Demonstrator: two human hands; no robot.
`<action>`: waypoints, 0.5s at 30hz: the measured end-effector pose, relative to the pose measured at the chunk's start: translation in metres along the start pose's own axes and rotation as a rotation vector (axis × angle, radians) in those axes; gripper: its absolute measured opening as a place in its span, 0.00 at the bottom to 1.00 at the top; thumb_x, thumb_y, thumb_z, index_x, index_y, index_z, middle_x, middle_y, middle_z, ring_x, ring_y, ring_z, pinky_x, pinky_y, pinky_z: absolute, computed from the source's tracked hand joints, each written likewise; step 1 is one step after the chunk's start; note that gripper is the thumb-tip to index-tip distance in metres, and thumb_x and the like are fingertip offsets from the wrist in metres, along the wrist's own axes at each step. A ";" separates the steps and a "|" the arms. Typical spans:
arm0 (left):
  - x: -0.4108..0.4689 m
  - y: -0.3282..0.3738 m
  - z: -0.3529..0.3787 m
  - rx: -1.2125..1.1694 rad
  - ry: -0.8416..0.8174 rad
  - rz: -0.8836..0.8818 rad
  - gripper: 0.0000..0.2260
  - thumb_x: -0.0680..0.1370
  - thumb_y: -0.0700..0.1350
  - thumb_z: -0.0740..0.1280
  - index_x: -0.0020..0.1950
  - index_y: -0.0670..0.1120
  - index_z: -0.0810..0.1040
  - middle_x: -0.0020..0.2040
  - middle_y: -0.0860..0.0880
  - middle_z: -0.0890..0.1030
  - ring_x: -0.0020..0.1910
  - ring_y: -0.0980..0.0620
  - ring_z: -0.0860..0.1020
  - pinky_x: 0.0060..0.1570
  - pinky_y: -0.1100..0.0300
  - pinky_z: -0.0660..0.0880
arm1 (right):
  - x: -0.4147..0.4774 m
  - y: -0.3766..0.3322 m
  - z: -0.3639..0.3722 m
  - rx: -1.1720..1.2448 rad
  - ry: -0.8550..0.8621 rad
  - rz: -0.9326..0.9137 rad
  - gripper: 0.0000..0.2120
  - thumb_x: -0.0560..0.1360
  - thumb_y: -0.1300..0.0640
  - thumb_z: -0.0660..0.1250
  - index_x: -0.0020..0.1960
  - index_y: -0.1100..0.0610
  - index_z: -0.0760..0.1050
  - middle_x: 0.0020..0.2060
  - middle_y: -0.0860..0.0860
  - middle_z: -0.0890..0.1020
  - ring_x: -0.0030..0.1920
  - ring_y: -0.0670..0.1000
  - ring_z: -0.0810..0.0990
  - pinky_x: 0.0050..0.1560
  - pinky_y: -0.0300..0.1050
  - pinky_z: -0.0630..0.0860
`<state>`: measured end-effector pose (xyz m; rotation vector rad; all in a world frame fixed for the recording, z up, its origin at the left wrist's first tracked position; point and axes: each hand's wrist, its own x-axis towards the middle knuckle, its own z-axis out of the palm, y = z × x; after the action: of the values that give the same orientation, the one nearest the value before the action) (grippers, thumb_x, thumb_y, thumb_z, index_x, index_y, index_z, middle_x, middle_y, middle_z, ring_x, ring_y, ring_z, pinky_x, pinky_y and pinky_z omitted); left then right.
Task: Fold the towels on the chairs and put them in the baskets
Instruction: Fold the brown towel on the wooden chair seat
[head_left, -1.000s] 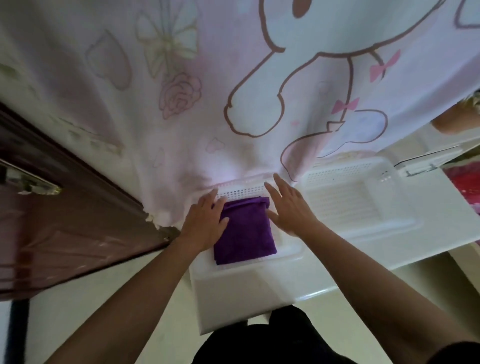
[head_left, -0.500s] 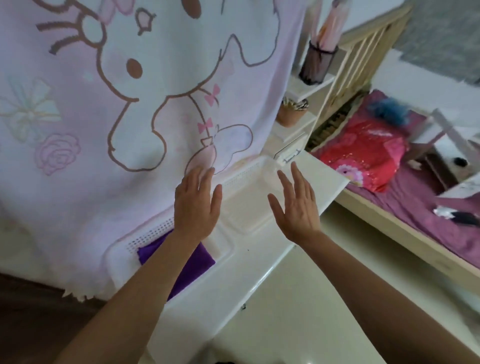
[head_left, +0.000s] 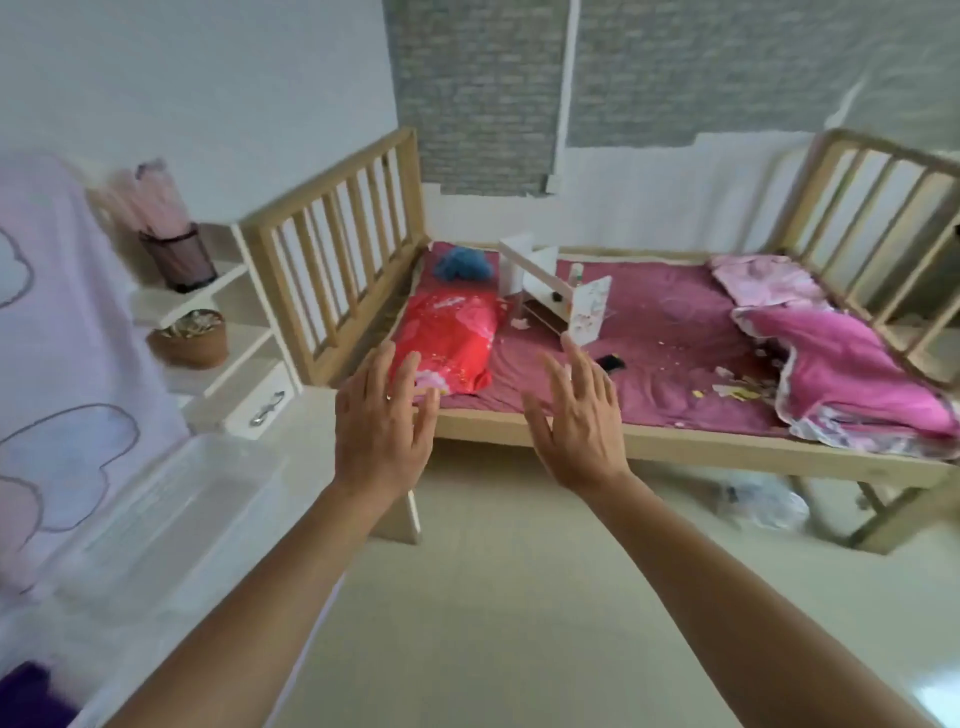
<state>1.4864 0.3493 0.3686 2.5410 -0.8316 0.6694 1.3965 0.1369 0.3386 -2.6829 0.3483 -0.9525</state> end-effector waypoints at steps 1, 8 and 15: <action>0.006 0.030 0.014 -0.021 -0.024 0.033 0.26 0.82 0.59 0.49 0.72 0.45 0.70 0.72 0.41 0.69 0.71 0.40 0.68 0.67 0.43 0.68 | -0.006 0.030 -0.017 -0.029 0.011 0.035 0.24 0.82 0.46 0.59 0.74 0.55 0.67 0.76 0.59 0.64 0.73 0.60 0.67 0.72 0.60 0.64; 0.046 0.244 0.111 -0.165 -0.231 0.281 0.29 0.82 0.62 0.45 0.76 0.47 0.64 0.77 0.43 0.62 0.76 0.43 0.60 0.73 0.42 0.60 | -0.071 0.244 -0.134 -0.236 0.092 0.369 0.24 0.82 0.43 0.55 0.74 0.52 0.67 0.76 0.57 0.65 0.74 0.58 0.66 0.72 0.57 0.64; 0.084 0.424 0.224 -0.286 -0.348 0.528 0.28 0.82 0.62 0.46 0.77 0.48 0.62 0.79 0.43 0.59 0.77 0.44 0.57 0.73 0.40 0.59 | -0.117 0.397 -0.192 -0.389 0.113 0.625 0.24 0.81 0.43 0.56 0.73 0.54 0.67 0.74 0.60 0.68 0.71 0.62 0.70 0.70 0.61 0.68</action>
<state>1.3512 -0.1157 0.3192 2.2088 -1.6224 0.2180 1.1314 -0.2306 0.2828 -2.5489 1.4206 -0.8963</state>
